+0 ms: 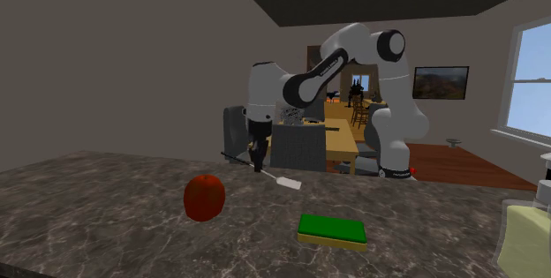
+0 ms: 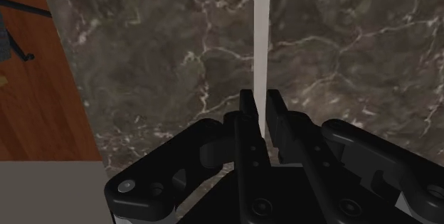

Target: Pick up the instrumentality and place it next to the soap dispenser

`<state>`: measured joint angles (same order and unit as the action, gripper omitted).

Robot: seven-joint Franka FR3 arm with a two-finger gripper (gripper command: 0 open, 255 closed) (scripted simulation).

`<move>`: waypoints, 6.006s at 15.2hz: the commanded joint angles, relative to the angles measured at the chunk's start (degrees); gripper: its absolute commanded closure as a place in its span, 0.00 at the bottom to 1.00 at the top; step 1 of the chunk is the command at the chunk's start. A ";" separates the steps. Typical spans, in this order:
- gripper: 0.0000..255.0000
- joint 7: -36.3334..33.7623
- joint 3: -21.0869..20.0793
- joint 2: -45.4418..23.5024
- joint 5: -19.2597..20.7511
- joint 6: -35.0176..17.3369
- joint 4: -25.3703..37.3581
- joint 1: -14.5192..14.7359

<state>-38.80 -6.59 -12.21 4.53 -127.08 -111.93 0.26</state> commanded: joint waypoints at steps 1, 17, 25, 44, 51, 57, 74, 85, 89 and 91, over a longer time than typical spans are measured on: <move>1.00 0.19 -0.02 0.65 -0.17 1.38 0.73 -0.05; 1.00 1.12 -0.21 4.53 -1.09 12.74 8.26 -0.13; 1.00 1.44 -0.25 5.37 -1.32 18.67 13.37 -0.11; 1.00 1.89 -0.40 3.87 -1.26 33.86 30.05 0.16; 1.00 1.97 -0.48 1.99 -1.01 39.48 37.53 0.39; 1.00 -4.06 -3.13 11.11 -1.78 37.08 25.83 3.45; 1.00 -23.76 -14.18 25.21 -5.75 36.78 11.23 12.43; 1.00 -39.19 -24.14 25.20 -7.42 38.24 12.70 18.03; 1.00 -45.59 -28.45 22.99 -6.92 38.87 15.27 19.96; 1.00 -49.17 -30.84 21.26 -6.22 39.25 17.07 21.04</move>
<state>-86.12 -36.31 9.55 -1.83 -87.79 -95.22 20.74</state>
